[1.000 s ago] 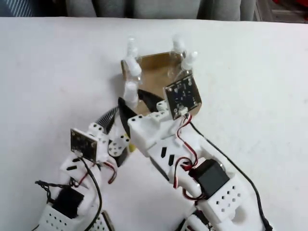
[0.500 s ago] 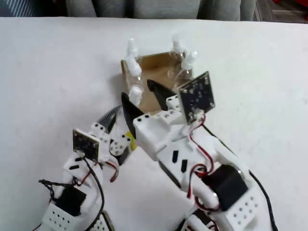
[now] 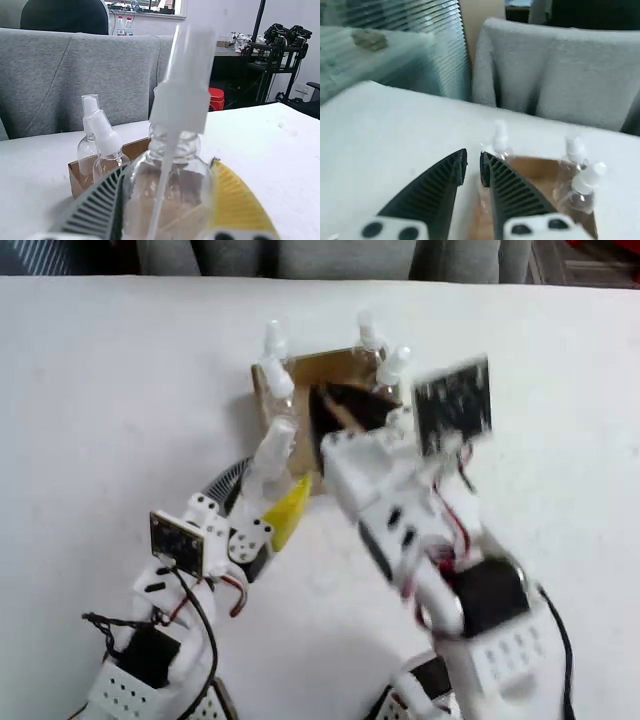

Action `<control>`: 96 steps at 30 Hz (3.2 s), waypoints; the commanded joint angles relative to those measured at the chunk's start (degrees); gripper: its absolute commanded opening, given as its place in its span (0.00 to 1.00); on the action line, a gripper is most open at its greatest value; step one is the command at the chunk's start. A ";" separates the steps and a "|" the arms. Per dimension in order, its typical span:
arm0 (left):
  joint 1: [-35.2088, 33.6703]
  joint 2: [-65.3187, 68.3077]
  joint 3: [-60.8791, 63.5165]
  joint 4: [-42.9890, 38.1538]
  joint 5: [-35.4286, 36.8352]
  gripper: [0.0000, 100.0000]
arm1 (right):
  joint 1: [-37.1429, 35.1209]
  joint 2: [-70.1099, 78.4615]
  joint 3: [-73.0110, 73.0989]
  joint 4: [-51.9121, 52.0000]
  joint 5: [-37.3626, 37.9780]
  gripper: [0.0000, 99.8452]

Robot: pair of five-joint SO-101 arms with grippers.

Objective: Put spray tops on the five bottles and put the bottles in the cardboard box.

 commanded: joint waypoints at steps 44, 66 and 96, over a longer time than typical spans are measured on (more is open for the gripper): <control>-3.56 18.51 -26.20 -2.20 5.54 0.02 | -17.98 -41.36 37.98 6.99 1.05 0.02; 6.46 29.93 -42.37 14.24 14.51 0.02 | -14.90 -46.11 58.73 -24.40 3.69 0.02; 2.95 34.59 -31.91 -6.59 14.42 0.02 | -16.84 -53.23 58.02 -12.70 -1.49 0.02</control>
